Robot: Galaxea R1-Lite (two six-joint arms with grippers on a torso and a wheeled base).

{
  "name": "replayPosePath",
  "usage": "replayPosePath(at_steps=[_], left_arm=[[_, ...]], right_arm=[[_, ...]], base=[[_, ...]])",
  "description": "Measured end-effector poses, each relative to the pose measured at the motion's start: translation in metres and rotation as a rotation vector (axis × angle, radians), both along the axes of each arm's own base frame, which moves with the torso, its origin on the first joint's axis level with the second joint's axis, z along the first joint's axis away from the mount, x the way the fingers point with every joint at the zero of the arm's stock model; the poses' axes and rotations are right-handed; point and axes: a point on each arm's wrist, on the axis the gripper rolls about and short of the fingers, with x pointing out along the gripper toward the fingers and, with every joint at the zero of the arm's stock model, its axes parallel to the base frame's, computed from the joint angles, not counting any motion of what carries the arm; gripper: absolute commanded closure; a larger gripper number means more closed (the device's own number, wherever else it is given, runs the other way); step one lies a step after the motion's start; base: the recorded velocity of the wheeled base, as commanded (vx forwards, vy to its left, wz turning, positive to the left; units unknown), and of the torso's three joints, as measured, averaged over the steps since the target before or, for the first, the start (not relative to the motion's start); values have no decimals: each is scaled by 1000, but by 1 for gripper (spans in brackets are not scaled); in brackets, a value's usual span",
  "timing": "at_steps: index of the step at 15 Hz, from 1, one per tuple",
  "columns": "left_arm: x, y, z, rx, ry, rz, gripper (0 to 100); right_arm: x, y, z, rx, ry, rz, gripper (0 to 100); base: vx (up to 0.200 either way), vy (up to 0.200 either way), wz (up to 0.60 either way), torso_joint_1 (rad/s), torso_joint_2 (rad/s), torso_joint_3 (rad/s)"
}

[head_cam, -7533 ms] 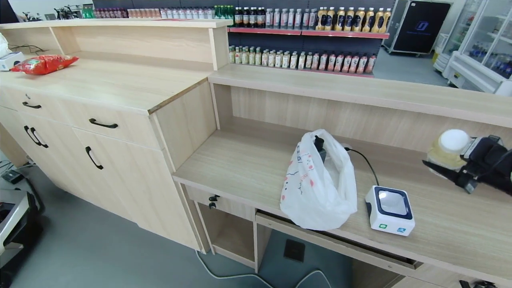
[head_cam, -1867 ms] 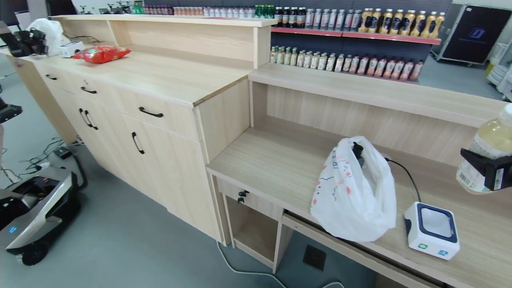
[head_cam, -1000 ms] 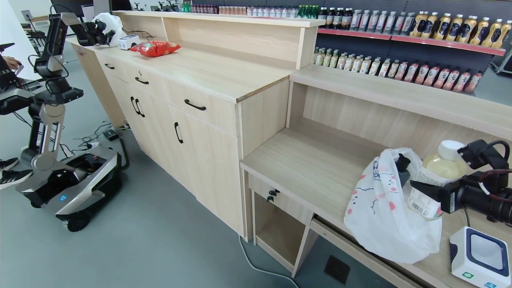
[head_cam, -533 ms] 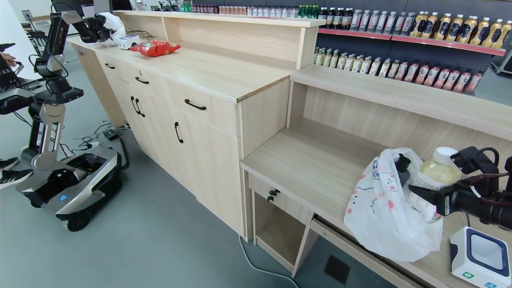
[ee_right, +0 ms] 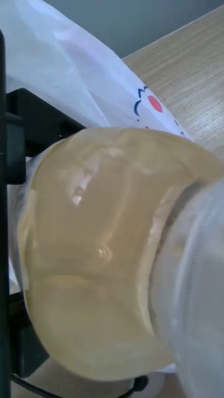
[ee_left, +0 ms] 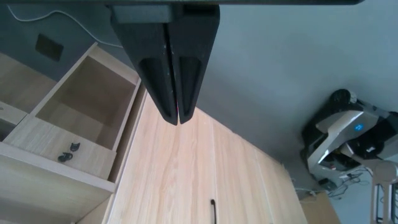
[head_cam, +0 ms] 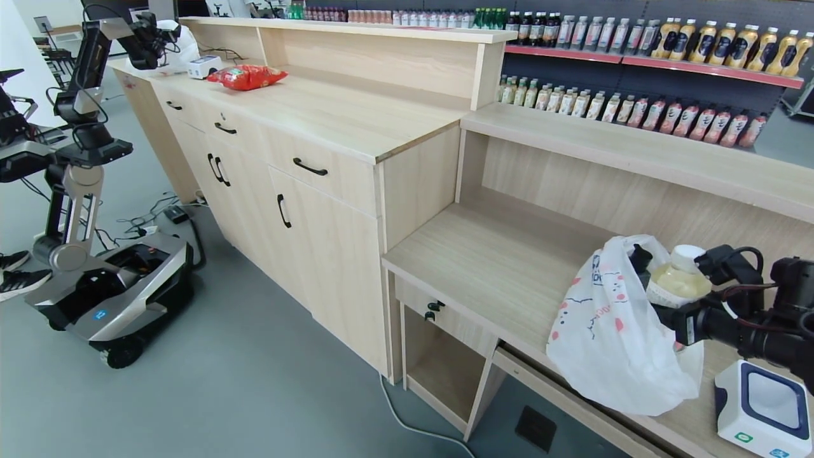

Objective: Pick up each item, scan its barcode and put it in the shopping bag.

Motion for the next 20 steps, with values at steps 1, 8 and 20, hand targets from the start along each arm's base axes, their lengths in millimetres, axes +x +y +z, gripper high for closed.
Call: replayPosePath(at_steps=[1, 8, 20], left_arm=[[0, 0, 0, 0, 0, 0, 100], [0, 0, 0, 0, 0, 0, 100], [0, 0, 0, 0, 0, 0, 100]], right_arm=[[6, 5, -4, 2, -15, 32, 100], [26, 24, -35, 19, -6, 146, 100], [31, 26, -61, 25, 46, 161, 0]], base=[[0, 0, 0, 0, 0, 0], [0, 0, 0, 0, 0, 0], [0, 0, 0, 0, 0, 0]])
